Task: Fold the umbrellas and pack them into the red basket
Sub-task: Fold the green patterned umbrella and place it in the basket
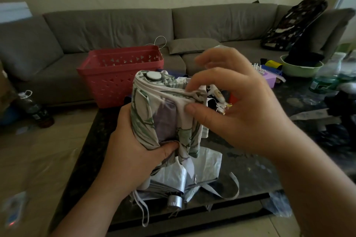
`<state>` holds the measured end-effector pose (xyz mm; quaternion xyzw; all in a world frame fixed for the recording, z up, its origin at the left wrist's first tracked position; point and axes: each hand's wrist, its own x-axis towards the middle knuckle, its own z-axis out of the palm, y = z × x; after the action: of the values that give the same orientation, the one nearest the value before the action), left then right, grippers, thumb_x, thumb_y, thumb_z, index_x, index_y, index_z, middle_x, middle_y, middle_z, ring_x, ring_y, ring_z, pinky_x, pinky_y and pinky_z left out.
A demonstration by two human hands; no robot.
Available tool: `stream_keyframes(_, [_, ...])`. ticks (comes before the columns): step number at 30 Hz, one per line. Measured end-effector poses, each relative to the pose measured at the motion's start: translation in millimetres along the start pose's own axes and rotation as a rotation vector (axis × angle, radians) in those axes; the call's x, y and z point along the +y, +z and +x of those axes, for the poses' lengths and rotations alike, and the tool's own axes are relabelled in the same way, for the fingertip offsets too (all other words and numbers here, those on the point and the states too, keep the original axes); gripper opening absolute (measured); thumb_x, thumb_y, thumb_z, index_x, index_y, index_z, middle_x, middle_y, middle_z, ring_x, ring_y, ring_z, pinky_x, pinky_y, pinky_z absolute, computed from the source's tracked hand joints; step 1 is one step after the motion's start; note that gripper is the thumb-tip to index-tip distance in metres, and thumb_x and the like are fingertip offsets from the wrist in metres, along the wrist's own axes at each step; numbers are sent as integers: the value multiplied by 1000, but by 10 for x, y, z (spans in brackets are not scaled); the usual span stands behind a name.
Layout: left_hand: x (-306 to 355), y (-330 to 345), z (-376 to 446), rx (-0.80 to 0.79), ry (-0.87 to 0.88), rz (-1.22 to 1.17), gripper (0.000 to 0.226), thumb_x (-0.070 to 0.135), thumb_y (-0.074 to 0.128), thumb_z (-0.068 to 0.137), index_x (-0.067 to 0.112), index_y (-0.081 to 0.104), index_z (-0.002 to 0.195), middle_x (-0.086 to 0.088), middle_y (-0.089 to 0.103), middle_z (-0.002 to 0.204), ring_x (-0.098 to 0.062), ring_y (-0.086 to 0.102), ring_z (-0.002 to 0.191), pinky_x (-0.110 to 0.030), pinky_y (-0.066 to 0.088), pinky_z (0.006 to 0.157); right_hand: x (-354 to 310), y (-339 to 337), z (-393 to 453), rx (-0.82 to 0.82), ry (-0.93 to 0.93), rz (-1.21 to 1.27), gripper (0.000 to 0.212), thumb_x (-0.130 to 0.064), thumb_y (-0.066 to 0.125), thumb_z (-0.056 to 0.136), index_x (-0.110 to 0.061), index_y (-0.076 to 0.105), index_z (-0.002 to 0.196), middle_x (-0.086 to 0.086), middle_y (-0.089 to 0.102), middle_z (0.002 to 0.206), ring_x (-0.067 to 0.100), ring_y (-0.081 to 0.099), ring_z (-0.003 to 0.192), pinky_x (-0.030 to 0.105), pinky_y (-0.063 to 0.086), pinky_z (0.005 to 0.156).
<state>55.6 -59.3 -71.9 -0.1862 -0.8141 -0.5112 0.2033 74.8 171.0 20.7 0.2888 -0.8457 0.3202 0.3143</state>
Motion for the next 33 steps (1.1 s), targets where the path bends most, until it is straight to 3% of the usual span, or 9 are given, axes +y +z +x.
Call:
stream_keyframes(2, [-14,-5,3,7,-8,11,100,30,102,57,49,41,133,49,54,120,21,55,113,-2,46,82,11,14,-4,16,-44,3,19,-30,83,89,-27,76,106,2,53,137,17,54,131,36,49,104])
stream_keyframes(5, [-18,-7,9,10,-22,1,99,30,101,56,45,42,135,47,55,121,21,56,114,-4,47,84,32,56,-15,-30,-37,-19,15,-36,78,90,-32,77,105,-1,50,140,25,49,136,46,46,107])
stream_keyframes(8, [-28,-12,6,6,-43,-7,99,28,102,55,45,43,133,40,59,122,15,60,114,-16,49,88,43,76,-28,-57,31,-16,23,-45,73,88,-38,74,109,-7,49,141,23,46,138,43,41,111])
stream_keyframes(13, [-29,-30,11,6,-44,25,98,26,103,56,56,39,125,50,55,115,22,57,109,1,46,77,37,91,-17,-87,107,-6,25,-48,72,86,-37,69,108,-10,50,140,17,47,135,45,46,109])
stream_keyframes(17, [-40,-44,37,4,-54,42,100,31,102,57,58,36,126,52,54,114,23,56,108,-7,46,79,24,90,-24,-107,73,-3,15,-42,77,85,-36,69,97,-9,50,139,18,46,135,32,39,109])
stream_keyframes(22, [-43,-28,24,-4,-68,57,97,27,101,57,57,37,123,57,53,106,28,55,101,4,43,73,43,99,-18,-165,122,47,14,-39,77,85,-39,70,98,-13,48,140,19,45,137,44,43,109])
stream_keyframes(27, [-15,-36,49,-12,-73,69,96,32,100,59,61,32,120,61,47,106,32,51,99,-2,42,73,81,111,-25,-121,48,49,13,-36,78,86,-37,75,99,-7,50,140,23,47,135,42,44,106])
stream_keyframes(33, [-15,-71,65,-56,-100,85,94,34,100,61,61,32,119,61,47,105,32,51,97,-9,42,77,74,113,-43,-204,64,124,26,-45,69,87,-46,74,113,-9,46,146,19,43,142,46,46,109])
